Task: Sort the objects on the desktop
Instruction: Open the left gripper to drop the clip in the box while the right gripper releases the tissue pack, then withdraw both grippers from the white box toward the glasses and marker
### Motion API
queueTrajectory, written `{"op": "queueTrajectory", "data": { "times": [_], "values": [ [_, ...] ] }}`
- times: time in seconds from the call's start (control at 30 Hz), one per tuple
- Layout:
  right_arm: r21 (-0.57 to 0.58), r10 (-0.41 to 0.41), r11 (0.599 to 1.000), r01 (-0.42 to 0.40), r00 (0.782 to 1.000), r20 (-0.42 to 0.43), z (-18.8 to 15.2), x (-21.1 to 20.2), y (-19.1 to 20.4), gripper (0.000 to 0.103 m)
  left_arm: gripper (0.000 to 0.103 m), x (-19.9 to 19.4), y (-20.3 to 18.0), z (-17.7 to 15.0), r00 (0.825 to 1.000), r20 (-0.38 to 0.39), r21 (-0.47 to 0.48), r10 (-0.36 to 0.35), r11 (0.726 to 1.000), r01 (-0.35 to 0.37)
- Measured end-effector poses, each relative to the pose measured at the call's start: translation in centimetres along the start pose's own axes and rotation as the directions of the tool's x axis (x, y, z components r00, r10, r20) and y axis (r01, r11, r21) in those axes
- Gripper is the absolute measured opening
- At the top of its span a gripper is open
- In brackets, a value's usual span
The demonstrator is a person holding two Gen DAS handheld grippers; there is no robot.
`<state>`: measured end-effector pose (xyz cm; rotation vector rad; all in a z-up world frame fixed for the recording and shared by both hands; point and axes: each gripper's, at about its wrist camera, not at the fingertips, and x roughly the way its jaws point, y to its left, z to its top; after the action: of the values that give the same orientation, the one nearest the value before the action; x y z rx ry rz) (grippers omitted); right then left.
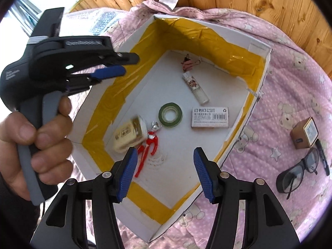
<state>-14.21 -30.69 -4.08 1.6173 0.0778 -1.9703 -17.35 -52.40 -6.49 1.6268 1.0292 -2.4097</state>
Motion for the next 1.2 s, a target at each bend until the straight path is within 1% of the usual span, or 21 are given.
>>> {"op": "queueTrajectory", "data": {
  "times": [0.17,0.3,0.57,0.87,1.2],
  "values": [
    [0.009,0.011,1.0,-0.011,1.0,0.003,-0.3,-0.3,0.2,0.059,0.036,-1.2,0.1,-0.7,1.0,-0.015,0.038,-0.014,0.999,0.015],
    [0.008,0.017,1.0,-0.017,1.0,0.007,-0.6,-0.6,0.4,0.059,0.036,-1.1,-0.2,-1.7,0.999,-0.034,0.051,-0.016,0.999,0.017],
    [-0.007,0.018,1.0,-0.018,1.0,0.016,-1.7,-1.6,1.0,0.059,0.036,-1.2,-2.2,-4.2,0.998,-0.062,0.09,-0.034,0.995,0.039],
    [-0.008,0.009,1.0,-0.009,0.999,0.043,-2.9,-3.3,1.2,0.059,0.036,-2.3,-3.6,-5.3,0.998,-0.051,0.118,-0.033,0.992,0.039],
    [-0.02,0.001,1.0,0.0,0.998,0.065,-4.7,-5.1,2.2,0.059,0.036,-4.4,-4.7,-7.2,0.998,-0.033,0.144,-0.052,0.988,0.057]
  ]
}}
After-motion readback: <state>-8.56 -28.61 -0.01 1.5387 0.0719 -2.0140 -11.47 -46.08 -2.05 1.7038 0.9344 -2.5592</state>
